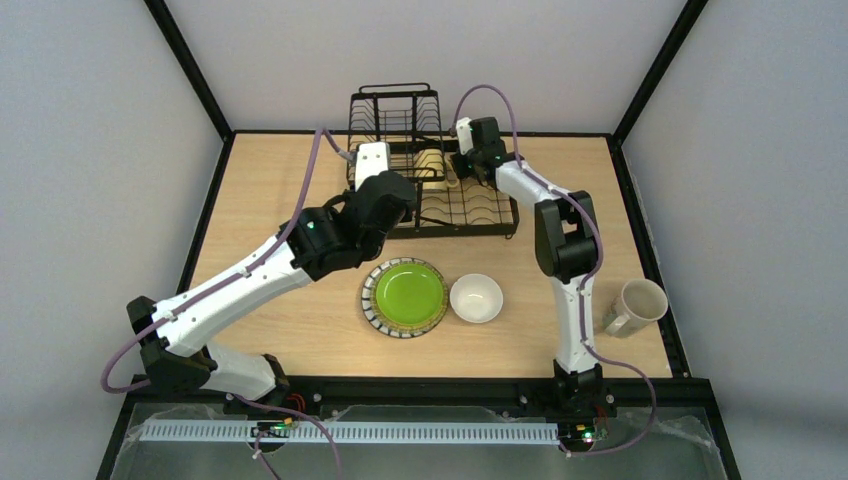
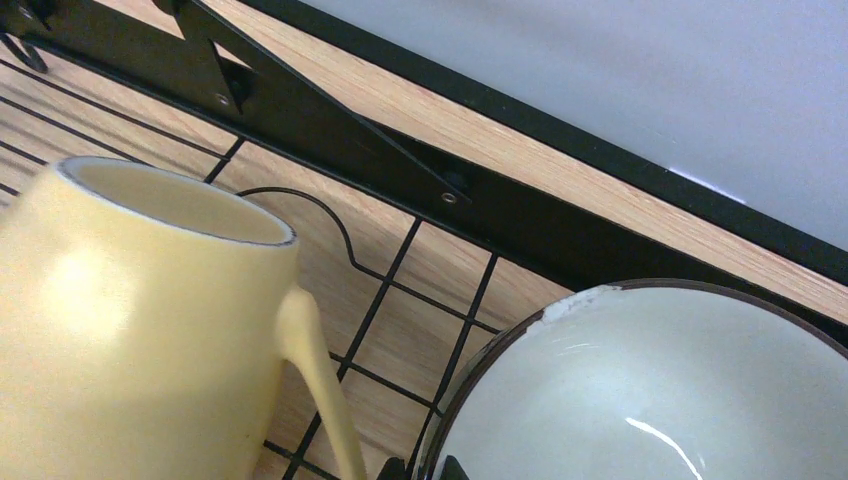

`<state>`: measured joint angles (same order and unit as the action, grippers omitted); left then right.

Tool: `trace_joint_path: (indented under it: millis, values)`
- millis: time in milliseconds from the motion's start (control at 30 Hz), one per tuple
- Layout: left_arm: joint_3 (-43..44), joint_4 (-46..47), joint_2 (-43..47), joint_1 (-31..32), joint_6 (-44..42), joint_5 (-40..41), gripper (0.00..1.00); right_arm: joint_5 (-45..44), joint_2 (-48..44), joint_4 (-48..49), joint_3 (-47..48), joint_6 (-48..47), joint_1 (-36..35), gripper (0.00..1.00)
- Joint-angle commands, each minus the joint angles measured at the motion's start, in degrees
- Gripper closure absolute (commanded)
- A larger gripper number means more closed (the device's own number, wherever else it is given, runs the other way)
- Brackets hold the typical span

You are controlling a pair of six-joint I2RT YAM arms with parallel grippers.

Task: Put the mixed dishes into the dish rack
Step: Grab the bowl from the dish rack, then place the bowl at the center of the board.

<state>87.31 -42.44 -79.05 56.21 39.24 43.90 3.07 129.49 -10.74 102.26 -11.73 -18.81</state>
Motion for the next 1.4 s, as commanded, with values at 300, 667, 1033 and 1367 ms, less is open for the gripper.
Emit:
trace_joint_path:
  millis: [300, 667, 1033, 1367]
  values:
    - [-0.2, -1.7, 1.8, -0.3, 1.7, -0.8, 0.09, -3.0, -10.2, -1.8, 2.0, 1.4, -1.0, 1.00]
    - [-0.6, -3.2, 2.7, -0.3, 2.6, -2.1, 0.09, -17.7, -14.9, -8.9, 5.1, 6.6, -0.3, 1.00]
    - [1.8, -4.7, 2.5, -0.4, 0.8, -3.8, 0.09, -17.9, -12.7, -21.7, 8.7, 21.8, 8.5, 1.00]
    - [3.7, -5.6, 2.5, -0.4, -0.2, -4.3, 0.09, -13.6, -7.2, -27.3, 9.4, 27.2, 12.3, 1.00]
